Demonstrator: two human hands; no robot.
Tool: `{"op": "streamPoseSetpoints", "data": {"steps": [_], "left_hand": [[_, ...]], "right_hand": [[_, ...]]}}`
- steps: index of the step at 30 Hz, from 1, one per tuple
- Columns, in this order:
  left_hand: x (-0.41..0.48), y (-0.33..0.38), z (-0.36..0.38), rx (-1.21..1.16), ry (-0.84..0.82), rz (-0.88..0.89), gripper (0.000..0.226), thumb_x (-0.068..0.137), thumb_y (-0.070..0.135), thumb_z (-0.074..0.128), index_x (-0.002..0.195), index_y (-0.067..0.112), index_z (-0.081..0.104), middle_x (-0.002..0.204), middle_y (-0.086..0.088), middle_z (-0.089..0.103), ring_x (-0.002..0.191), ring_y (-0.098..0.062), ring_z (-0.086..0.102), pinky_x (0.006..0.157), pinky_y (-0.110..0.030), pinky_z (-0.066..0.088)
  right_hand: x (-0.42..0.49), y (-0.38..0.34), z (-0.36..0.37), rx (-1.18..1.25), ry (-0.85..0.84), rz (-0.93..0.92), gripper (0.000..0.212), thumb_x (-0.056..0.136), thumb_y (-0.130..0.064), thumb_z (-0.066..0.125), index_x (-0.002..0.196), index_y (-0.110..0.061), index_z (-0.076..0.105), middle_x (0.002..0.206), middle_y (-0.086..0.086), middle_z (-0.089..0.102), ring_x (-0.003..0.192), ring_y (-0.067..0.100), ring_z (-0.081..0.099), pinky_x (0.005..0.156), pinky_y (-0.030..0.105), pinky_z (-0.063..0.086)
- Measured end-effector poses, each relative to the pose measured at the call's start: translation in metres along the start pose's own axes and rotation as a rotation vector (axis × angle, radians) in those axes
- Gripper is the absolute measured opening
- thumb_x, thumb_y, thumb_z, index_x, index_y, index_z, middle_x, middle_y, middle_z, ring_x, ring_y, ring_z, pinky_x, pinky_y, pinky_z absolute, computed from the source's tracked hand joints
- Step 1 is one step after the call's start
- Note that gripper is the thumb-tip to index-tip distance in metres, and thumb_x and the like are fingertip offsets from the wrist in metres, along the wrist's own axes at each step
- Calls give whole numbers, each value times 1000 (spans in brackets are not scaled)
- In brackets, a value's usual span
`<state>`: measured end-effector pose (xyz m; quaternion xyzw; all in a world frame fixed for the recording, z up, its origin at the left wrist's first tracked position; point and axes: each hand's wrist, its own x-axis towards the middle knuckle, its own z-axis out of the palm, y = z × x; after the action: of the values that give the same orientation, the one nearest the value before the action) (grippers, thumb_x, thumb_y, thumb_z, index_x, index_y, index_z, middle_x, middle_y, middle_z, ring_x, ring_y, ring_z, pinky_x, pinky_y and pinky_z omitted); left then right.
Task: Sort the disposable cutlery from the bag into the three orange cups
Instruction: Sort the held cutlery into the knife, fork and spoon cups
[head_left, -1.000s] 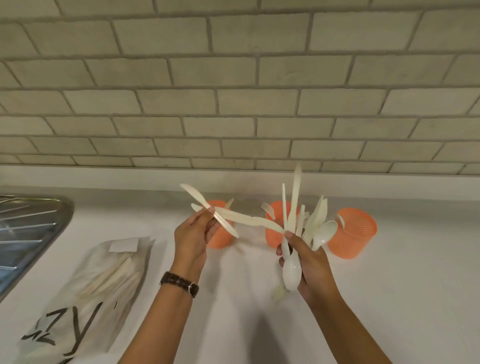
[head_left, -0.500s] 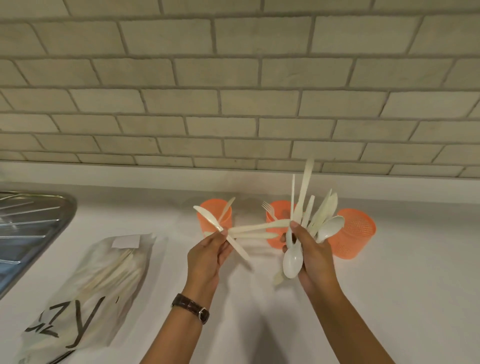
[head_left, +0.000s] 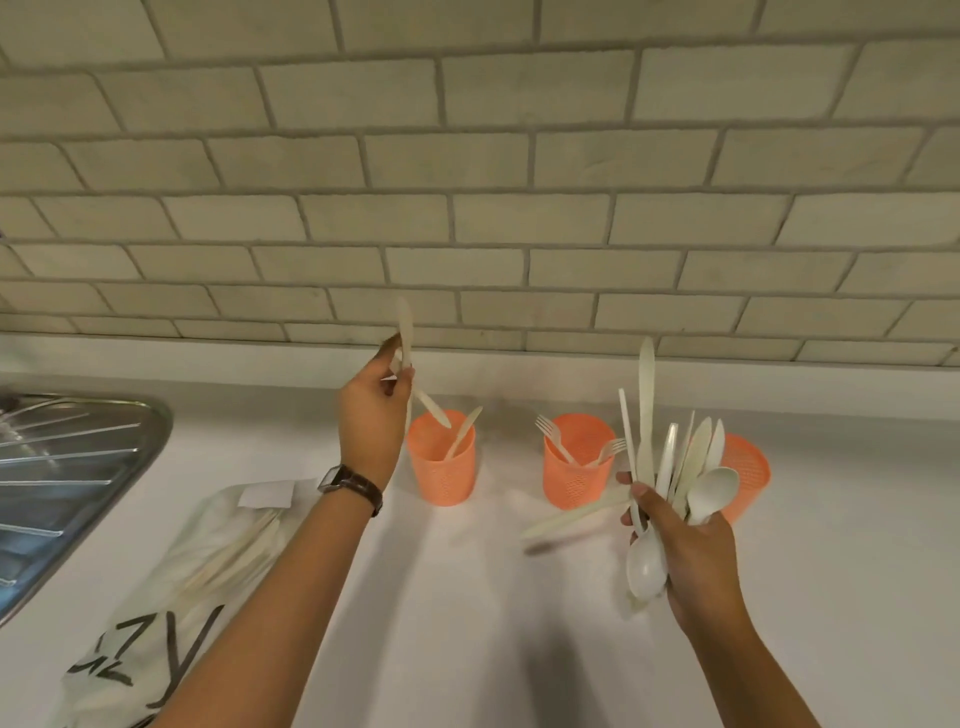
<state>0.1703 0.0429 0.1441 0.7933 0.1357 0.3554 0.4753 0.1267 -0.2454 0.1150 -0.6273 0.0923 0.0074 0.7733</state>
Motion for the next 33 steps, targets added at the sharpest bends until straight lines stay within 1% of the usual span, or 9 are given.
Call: {"op": "streamPoseSetpoints", "data": {"steps": [4,10,14,17,20,24,26,30,33], "left_hand": [[-5,-18,21,73,-75,-43,79,90,11,56,148,35,9,68,6,57,64,-3,58,58,-11,41],[-18,-54,48,-20,-152,-299,31,85,-2,57,114,9,59,87,1,64,95,-29,64,65,-11,43],[-25,-56,37,47,-124,-365,44,82,6,65,124,8,55,117,-10,60,110,-27,57,87,-26,44],[-31,-37,21,62,29,-237,50,81,10,69,128,14,51,132,-4,47,118,-18,48,102,-30,39],[-55,2,18,0,-110,-150,32,82,14,68,110,25,60,118,4,53,105,-14,54,90,-17,43],[-96,44,23,10,-796,-191,13,85,30,66,97,30,68,96,19,66,70,4,55,68,-7,41],[-109,46,27,2,-943,-184,18,83,30,68,100,26,72,86,18,68,63,7,53,66,-7,41],[-102,38,25,-7,-926,-217,10,83,13,68,87,17,76,68,17,67,57,8,52,56,-8,38],[-67,28,13,-38,-675,-289,27,85,0,61,72,22,70,61,13,64,51,2,51,51,-8,41]], "right_hand": [[2,0,-1,-2,-11,-3,19,84,-14,67,102,-11,72,80,4,70,69,19,59,65,29,48],[5,5,1,-29,-20,25,17,84,-16,67,99,-12,73,72,7,67,60,13,60,62,30,49],[7,5,2,-34,-44,45,19,84,-16,67,101,-11,72,77,8,69,59,10,62,61,28,50],[6,4,4,-21,-100,73,18,84,-13,66,101,-8,71,88,12,73,62,13,62,58,27,50],[3,0,8,-1,-192,115,20,86,-11,63,104,-5,68,89,12,74,63,16,61,57,27,50],[0,-5,13,35,-310,135,20,88,-9,60,106,-3,65,102,14,72,65,19,56,55,28,46],[-2,-6,13,34,-344,132,22,88,-10,59,107,-1,65,103,14,72,66,20,55,54,27,45],[-5,-6,11,10,-334,137,26,87,-13,61,111,-5,66,92,7,74,66,19,57,56,27,47],[-4,-3,3,-52,-265,139,21,86,-15,64,106,-13,70,88,5,74,64,17,61,59,27,50]]}}
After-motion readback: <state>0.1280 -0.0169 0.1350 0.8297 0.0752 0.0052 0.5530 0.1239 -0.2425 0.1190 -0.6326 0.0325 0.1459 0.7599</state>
